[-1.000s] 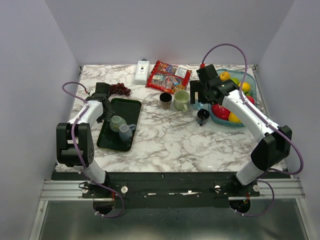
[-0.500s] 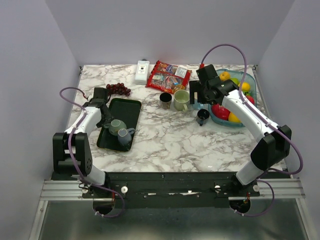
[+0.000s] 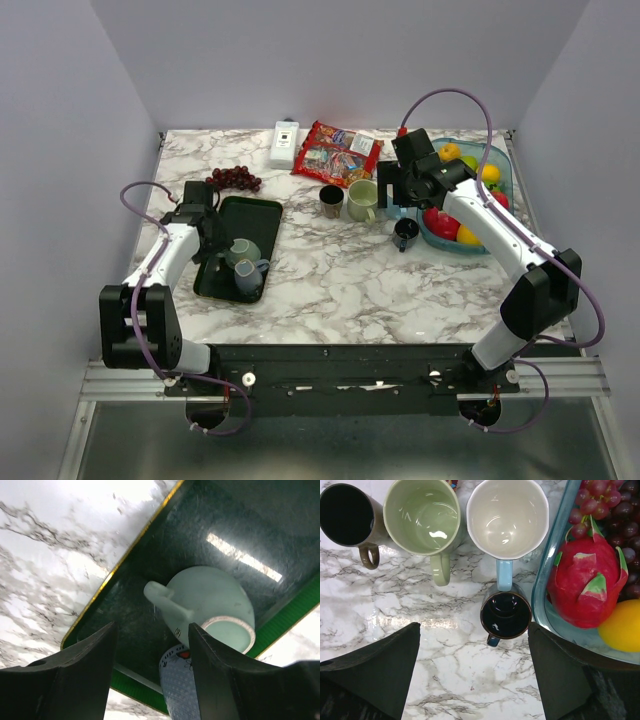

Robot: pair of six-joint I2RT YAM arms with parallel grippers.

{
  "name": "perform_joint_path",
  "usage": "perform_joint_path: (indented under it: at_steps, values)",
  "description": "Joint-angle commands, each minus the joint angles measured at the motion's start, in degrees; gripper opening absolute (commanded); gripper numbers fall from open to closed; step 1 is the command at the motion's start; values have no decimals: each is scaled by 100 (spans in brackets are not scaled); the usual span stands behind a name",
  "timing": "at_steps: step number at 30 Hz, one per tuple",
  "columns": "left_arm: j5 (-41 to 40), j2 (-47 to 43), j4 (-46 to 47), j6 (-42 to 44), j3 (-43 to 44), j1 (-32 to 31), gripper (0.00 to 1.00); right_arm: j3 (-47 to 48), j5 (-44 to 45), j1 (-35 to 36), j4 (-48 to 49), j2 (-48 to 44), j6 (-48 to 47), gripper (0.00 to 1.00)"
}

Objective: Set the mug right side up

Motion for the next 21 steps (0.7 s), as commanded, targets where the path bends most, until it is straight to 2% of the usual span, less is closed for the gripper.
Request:
perform_joint_path:
  at_steps: [1, 9, 13, 16, 21]
  values:
    - [545, -160, 54, 277, -270, -67, 63, -73, -92, 33, 99, 97, 9, 94]
    - [817, -310, 212, 427, -341, -190, 58, -64, -154, 34, 82, 114, 18, 94]
    - [932, -162, 361, 831, -263, -365, 78, -47, -215, 34, 99, 167, 26, 93]
    - [749, 128, 344, 1191, 9, -515, 84, -3, -242, 34, 91, 211, 18, 93]
    - [879, 454, 422, 1727, 362, -665, 88, 32, -198, 34, 99, 220, -35, 93]
